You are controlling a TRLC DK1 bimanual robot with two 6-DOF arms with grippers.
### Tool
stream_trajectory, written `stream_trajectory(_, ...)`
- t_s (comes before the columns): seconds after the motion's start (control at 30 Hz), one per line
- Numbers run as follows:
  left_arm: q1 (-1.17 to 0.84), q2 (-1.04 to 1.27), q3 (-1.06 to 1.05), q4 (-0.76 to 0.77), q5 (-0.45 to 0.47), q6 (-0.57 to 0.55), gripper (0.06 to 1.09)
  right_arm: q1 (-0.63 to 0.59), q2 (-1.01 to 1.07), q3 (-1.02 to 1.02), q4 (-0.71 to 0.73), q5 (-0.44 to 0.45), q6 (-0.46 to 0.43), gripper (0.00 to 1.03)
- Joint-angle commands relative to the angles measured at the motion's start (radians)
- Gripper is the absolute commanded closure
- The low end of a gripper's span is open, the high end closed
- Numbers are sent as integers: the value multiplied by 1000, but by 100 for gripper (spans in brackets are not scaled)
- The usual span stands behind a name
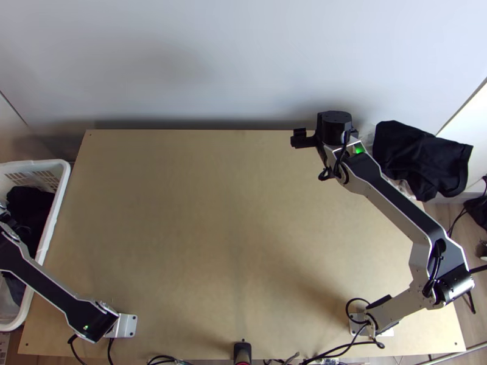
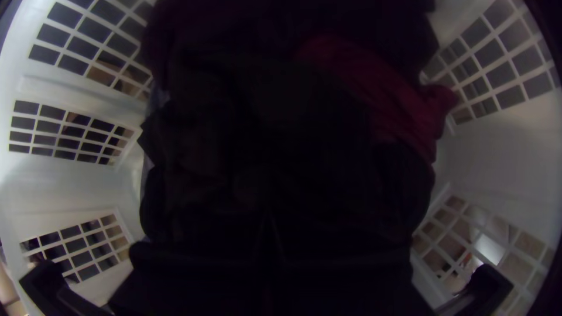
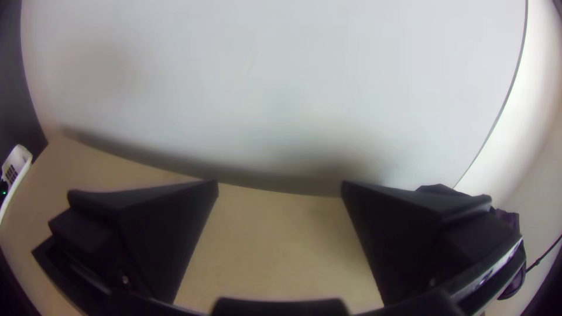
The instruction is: Fold the t-shirt
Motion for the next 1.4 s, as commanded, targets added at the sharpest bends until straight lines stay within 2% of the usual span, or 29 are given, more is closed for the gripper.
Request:
stream_trajectory(0.0, 2, -10, 3, 17, 3, -4, 105, 2, 0, 1, 2, 8, -6, 5)
stream_trajectory(0.5, -15, -181, 5, 5, 12, -13, 105, 2, -3, -4, 2, 25, -5, 5)
stream_trajectory(1.37, -151, -569, 9, -134, 139, -75, 105, -49, -180, -153, 10, 26, 0, 5)
